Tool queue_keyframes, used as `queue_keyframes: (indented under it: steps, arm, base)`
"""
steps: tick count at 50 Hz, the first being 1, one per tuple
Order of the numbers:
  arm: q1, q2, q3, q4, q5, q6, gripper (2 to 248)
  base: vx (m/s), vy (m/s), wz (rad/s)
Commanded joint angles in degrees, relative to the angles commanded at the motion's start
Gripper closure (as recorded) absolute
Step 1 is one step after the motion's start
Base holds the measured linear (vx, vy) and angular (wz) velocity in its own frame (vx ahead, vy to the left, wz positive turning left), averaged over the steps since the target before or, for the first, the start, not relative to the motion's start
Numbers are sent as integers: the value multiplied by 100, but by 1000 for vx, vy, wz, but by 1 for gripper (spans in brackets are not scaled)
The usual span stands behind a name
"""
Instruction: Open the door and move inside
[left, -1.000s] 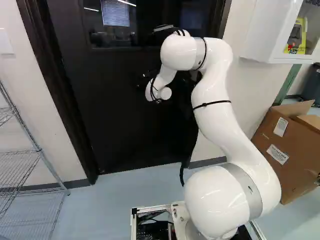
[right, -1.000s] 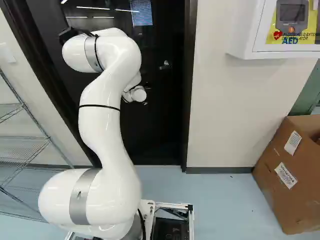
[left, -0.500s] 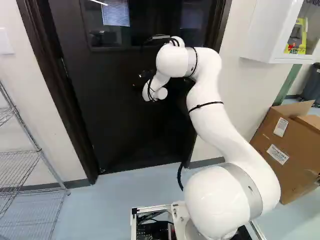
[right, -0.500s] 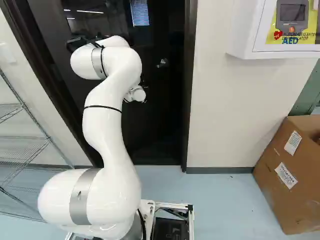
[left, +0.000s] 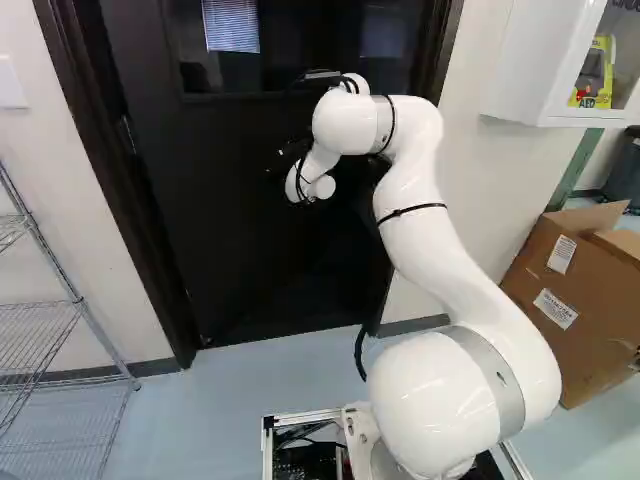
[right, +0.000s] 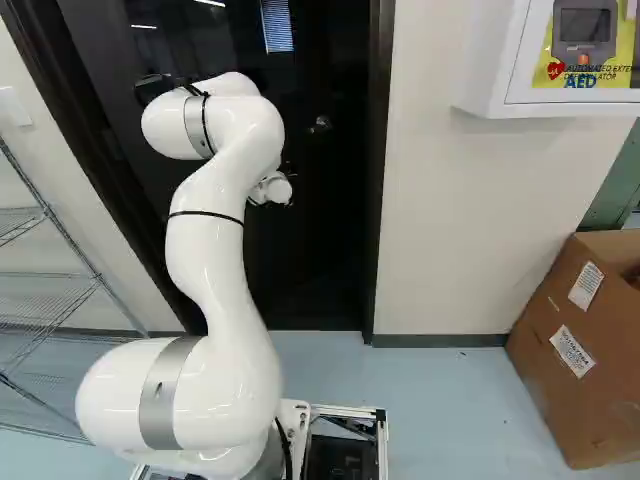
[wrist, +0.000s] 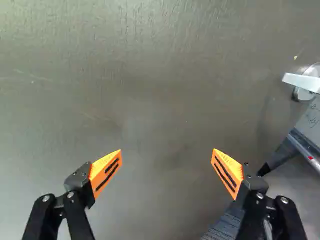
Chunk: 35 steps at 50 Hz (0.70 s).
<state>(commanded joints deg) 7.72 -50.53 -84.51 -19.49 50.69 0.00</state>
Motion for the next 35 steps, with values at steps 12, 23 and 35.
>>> queue_keyframes:
  steps: [12, 23, 35]
  arm:
    - [-117, 259, 375, 0, 0, 0, 3]
    - [-233, 530, 763, 0, 0, 0, 3]
    - [-351, 833, 1193, 0, 0, 0, 3]
  base:
    - [0, 0, 0]
    - [0, 0, 0]
    - [0, 0, 0]
